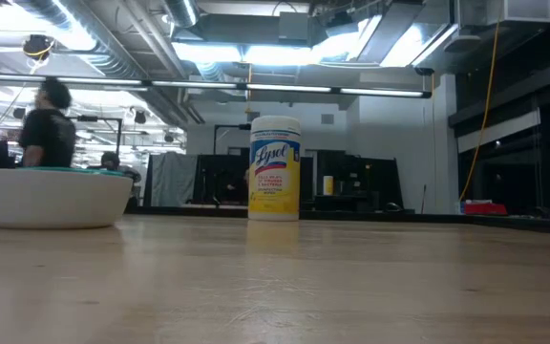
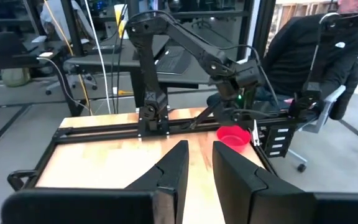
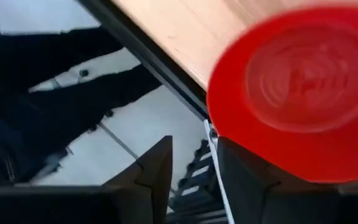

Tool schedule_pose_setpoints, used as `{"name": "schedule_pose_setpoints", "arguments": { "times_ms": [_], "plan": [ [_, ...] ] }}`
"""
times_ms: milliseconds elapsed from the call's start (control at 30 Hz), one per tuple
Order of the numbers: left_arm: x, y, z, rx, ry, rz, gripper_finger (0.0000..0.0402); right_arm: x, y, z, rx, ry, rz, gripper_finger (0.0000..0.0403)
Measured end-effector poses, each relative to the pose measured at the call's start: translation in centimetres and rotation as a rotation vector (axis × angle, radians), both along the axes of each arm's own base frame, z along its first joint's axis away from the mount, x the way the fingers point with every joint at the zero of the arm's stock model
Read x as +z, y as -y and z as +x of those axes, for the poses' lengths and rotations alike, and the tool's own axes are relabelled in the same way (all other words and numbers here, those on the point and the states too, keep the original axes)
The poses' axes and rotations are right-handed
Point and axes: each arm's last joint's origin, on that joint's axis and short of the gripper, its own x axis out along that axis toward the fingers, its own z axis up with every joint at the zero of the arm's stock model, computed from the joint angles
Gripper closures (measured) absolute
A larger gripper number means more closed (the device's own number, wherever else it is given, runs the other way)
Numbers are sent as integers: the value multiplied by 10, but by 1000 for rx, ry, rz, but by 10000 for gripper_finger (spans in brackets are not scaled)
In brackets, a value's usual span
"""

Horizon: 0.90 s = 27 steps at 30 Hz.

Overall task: Nest bowls inside each other
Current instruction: Stack the red bowl on top of the light blue bowl

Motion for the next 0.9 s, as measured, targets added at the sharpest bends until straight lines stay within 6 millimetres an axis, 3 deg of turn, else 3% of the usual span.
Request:
{"name": "schedule_pose_setpoints", "arguments": {
  "times_ms": [233,633,767,900],
  "plan": [
    [0,-2,0,10,3,12,334,-18,-13,8,-126,-58,15,246],
    [0,-2,0,-7,2,4,334,-55,-21,13,-112,-111,-98,251],
    [0,-2,0,-6,2,-5,334,-58,-20,19,-115,-87,-115,285],
    [0,-2,0,0,0,-15,334,-48,-9,41,-106,76,-132,377]
  ]
}}
